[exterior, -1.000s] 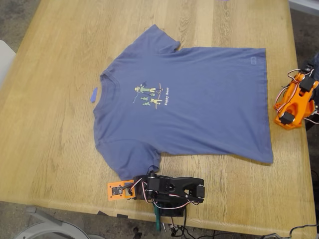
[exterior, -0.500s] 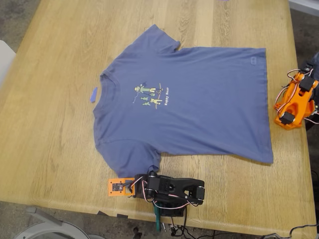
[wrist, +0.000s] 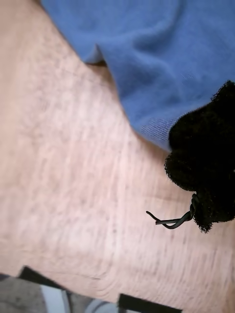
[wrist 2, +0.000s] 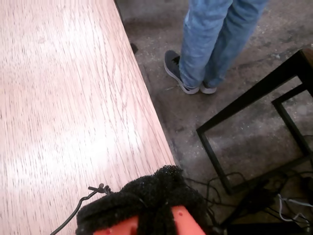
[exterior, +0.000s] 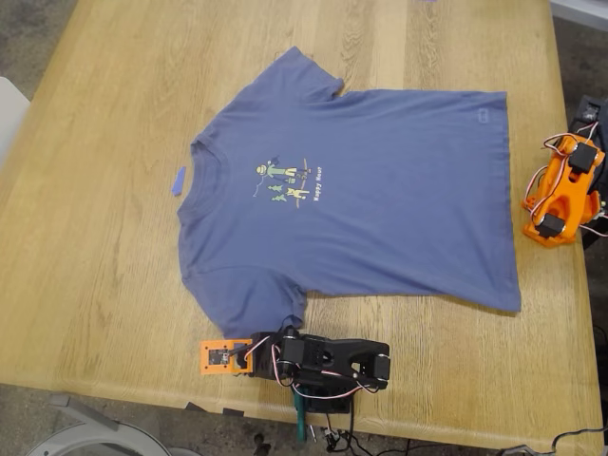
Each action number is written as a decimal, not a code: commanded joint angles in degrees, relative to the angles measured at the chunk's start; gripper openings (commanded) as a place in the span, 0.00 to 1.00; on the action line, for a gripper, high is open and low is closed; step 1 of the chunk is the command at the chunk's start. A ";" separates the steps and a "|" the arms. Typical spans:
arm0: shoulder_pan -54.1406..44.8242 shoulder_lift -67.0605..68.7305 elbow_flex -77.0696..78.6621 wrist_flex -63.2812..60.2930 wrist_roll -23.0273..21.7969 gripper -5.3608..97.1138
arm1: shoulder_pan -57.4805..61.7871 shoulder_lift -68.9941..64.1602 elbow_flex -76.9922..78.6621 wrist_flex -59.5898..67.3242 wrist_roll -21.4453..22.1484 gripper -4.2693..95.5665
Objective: Fold a T-shirt
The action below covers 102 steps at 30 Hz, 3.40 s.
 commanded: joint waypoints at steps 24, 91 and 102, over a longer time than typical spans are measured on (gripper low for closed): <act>19.60 5.27 -13.45 -18.98 -4.22 0.24 | -19.51 0.53 -15.47 -10.37 8.53 0.26; 55.72 -70.14 -78.40 10.11 2.20 0.83 | -111.97 -39.99 -61.44 24.26 3.60 0.40; 59.68 -82.62 -79.01 0.53 2.99 0.82 | -118.56 -55.63 -62.58 8.17 4.66 0.39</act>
